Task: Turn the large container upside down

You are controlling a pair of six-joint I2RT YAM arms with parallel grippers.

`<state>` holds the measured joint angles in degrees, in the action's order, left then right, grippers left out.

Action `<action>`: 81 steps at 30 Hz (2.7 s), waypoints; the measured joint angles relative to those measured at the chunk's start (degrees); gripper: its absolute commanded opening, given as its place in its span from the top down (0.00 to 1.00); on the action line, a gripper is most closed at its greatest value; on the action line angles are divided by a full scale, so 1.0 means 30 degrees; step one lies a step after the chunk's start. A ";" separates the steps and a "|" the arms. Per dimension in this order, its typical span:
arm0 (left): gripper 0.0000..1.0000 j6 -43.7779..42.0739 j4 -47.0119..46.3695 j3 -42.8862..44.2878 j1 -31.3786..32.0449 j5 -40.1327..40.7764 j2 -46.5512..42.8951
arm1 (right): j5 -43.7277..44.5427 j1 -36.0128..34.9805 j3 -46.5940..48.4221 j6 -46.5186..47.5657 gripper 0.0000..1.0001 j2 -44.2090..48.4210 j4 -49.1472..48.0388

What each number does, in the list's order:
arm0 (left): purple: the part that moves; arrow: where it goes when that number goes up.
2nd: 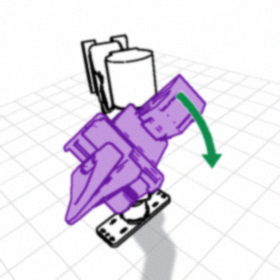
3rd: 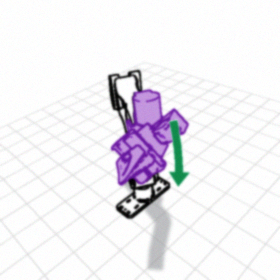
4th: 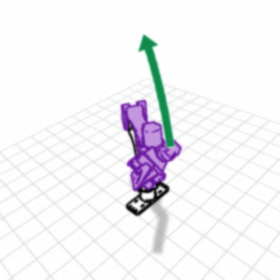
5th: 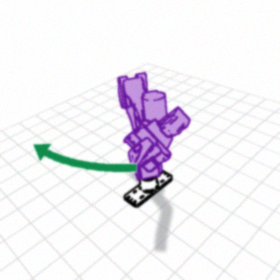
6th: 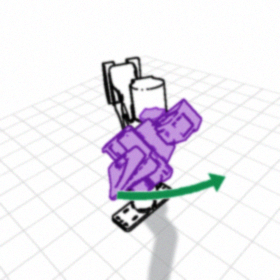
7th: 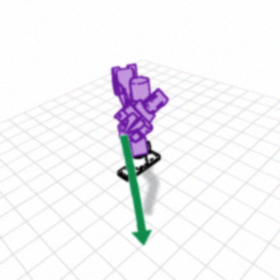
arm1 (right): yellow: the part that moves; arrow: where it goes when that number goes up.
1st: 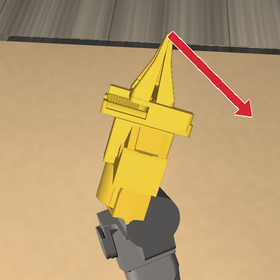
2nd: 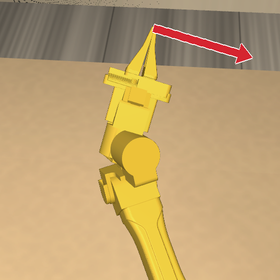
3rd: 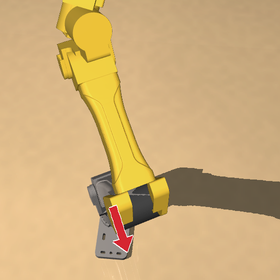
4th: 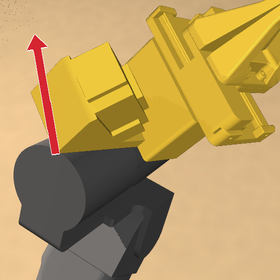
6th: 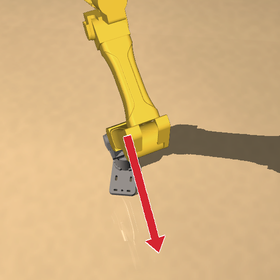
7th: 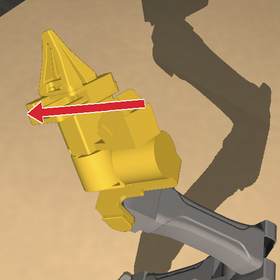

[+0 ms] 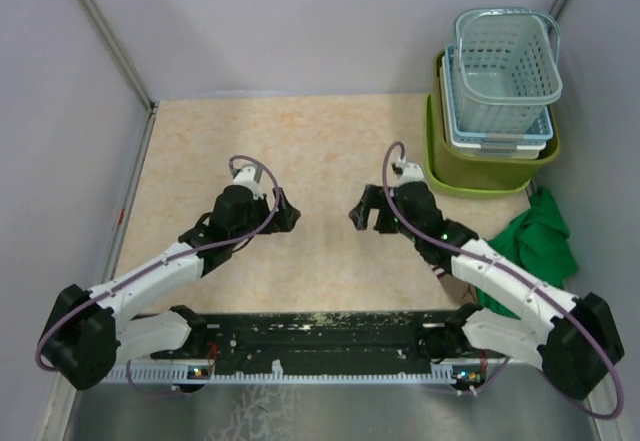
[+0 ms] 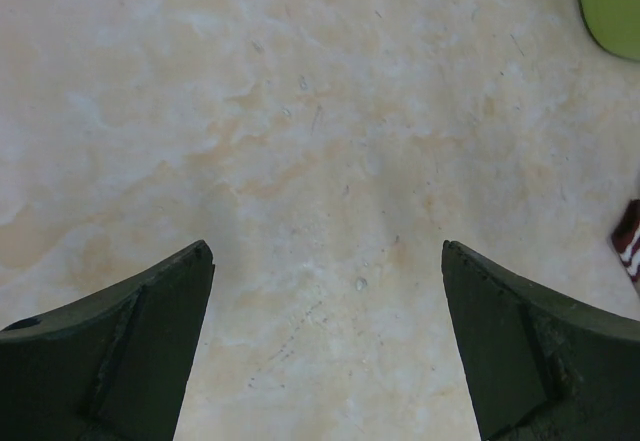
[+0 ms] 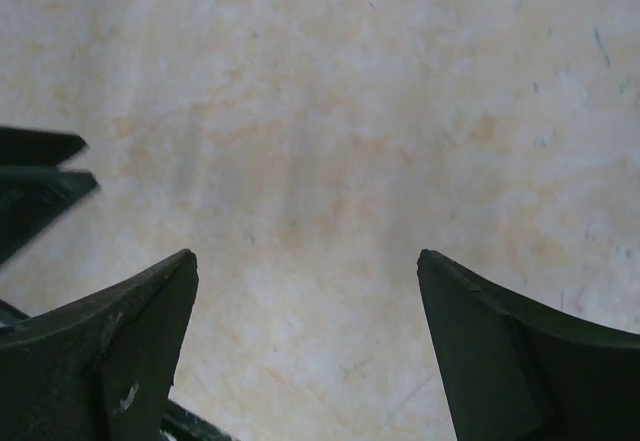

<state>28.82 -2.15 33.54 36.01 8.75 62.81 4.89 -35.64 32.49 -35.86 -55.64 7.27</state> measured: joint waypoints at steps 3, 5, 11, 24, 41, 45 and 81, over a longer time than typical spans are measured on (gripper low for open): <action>0.00 0.0743 0.0080 0.0117 0.0000 -0.1319 0.0743 | 0.0423 -0.0423 0.4524 0.1683 0.08 -0.2412 0.1829; 0.00 0.1005 0.0291 0.0291 0.0000 -0.1763 0.1013 | 0.1486 -0.0423 0.8007 0.2863 0.07 -0.3898 0.3344; 0.00 0.1785 0.0197 0.0328 0.0000 -0.2302 0.0663 | 0.5595 0.0189 1.8513 0.7016 0.06 -0.7359 0.7570; 0.00 0.2033 0.0219 0.0328 0.0087 -0.3096 0.0430 | 0.4160 0.8335 2.8370 0.8735 0.04 -1.0142 0.9843; 0.00 0.1931 0.0219 0.0459 0.0087 -0.3621 0.0940 | 0.1741 1.0207 3.3048 1.0528 0.69 -1.6662 1.5999; 0.00 0.1931 0.0226 0.0481 0.0087 -0.3745 0.1071 | 0.1792 1.0207 3.3048 1.0870 1.00 -1.6655 1.6014; 0.00 0.2222 0.3126 0.3883 -0.1829 -0.1530 -0.1610 | -0.8269 0.8327 2.7970 0.5945 1.00 -0.4546 1.0047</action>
<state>35.48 7.22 45.19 30.52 4.16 57.98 -19.92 -10.66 116.40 -18.02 -69.28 37.41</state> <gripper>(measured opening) 0.998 0.043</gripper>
